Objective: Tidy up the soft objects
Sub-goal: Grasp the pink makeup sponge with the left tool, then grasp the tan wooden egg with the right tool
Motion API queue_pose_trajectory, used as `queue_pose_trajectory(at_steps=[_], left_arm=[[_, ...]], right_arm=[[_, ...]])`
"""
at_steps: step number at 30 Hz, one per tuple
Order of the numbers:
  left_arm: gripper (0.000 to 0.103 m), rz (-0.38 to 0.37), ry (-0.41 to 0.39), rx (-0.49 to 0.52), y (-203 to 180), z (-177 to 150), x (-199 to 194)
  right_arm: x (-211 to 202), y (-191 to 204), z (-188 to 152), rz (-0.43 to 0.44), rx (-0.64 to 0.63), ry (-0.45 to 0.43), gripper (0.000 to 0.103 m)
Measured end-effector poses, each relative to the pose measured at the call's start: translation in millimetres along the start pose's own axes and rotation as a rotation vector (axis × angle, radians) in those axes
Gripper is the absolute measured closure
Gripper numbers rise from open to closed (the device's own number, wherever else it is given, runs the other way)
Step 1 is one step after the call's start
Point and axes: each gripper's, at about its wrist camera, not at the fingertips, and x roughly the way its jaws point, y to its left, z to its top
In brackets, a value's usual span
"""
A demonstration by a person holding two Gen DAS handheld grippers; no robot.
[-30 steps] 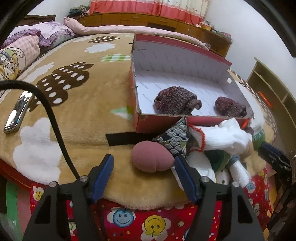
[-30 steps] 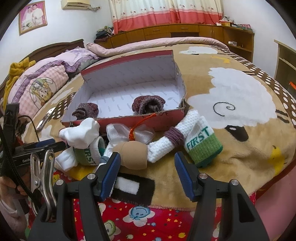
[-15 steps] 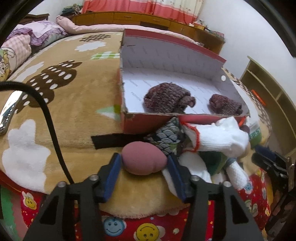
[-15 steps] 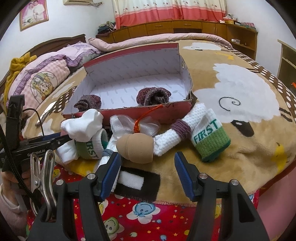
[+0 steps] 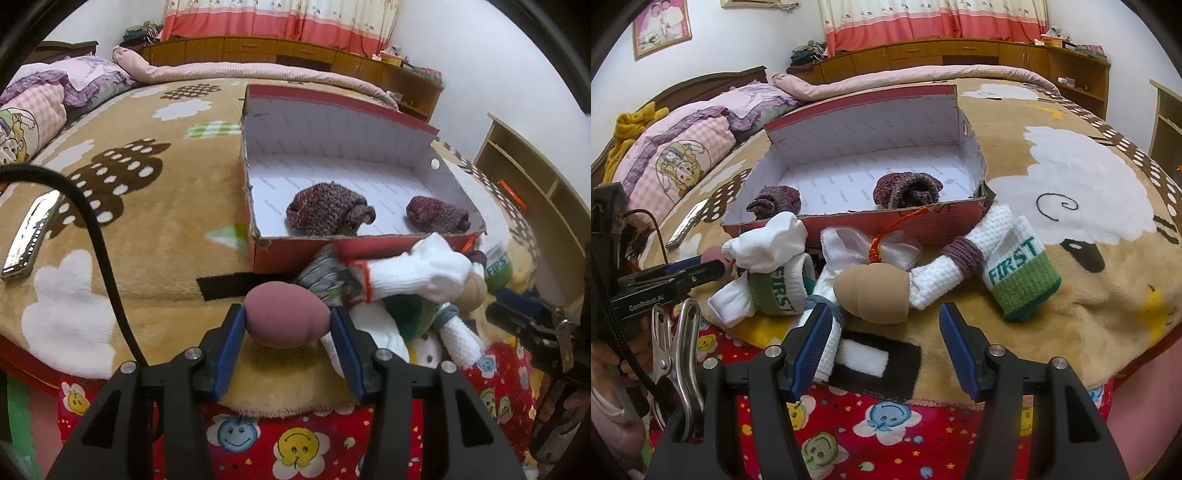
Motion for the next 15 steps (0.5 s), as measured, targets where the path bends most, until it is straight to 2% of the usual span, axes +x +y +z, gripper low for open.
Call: queue_pose_trajectory(at_steps=[5, 15], left_arm=[[0.052, -0.003, -0.017, 0.0, 0.2, 1.2, -7.8], [0.052, 0.002, -0.015, -0.009, 4.4, -3.0, -10.0]], right_arm=[[8.6, 4.5, 5.9, 0.029, 0.022, 0.007, 0.041], [34.2, 16.0, 12.2, -0.014, -0.007, 0.022, 0.041]])
